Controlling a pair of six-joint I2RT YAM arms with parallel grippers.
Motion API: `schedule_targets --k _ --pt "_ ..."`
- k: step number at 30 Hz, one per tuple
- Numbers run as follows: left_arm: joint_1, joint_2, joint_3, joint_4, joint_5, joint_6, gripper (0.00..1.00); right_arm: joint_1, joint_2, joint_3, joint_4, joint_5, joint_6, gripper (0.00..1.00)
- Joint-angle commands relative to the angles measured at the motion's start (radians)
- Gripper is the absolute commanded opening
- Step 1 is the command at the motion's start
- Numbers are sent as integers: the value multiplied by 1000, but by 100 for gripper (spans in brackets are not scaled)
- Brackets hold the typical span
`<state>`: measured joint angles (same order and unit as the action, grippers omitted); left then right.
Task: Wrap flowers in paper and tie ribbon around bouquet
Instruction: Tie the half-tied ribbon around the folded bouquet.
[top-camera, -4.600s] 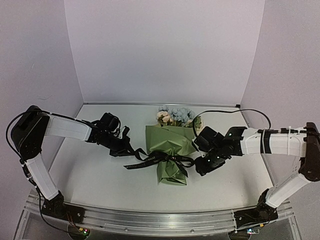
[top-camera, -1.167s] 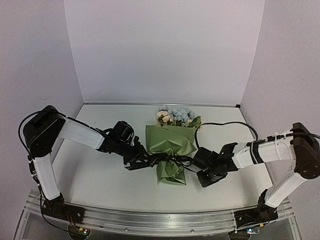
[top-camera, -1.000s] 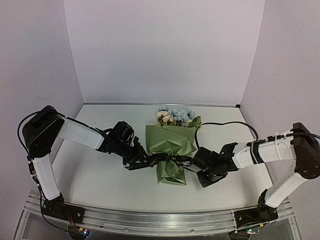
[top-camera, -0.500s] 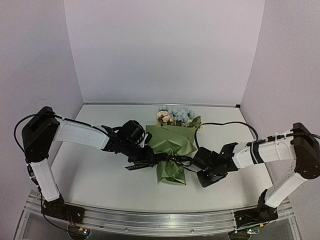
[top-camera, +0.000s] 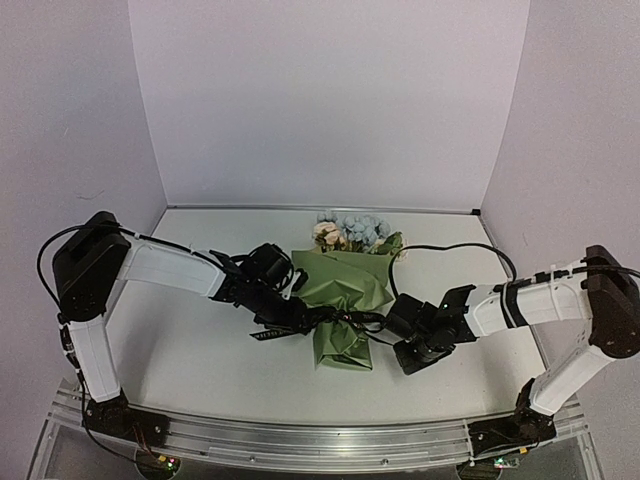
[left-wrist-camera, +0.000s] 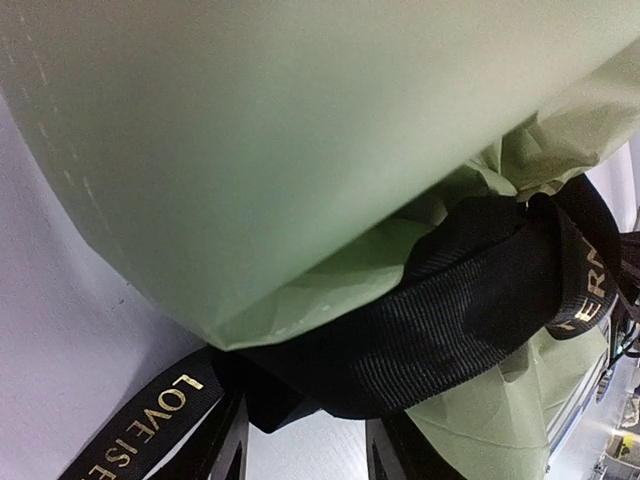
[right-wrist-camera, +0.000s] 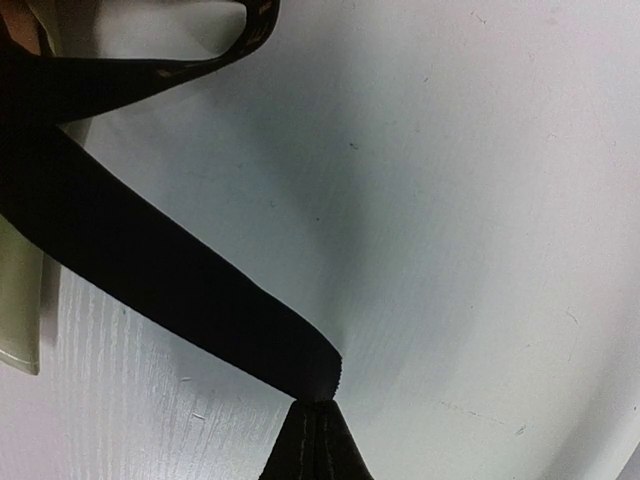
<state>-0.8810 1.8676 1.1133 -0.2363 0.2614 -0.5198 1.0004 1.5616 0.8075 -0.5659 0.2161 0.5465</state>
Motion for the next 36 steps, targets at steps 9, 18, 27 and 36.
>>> schedule_targets --k 9,18,27,36 --pt "-1 32 60 45 45 56 39 7 -6 33 0 20 1 0" --pt "-1 -6 53 3 6 68 4 6 -10 35 -7 38 2 0" --pt "79 -137 5 -37 -87 43 0 -14 -24 34 -98 105 41 0" --pt "122 -148 9 -71 -46 89 0 -15 4 2 -126 73 65 0"
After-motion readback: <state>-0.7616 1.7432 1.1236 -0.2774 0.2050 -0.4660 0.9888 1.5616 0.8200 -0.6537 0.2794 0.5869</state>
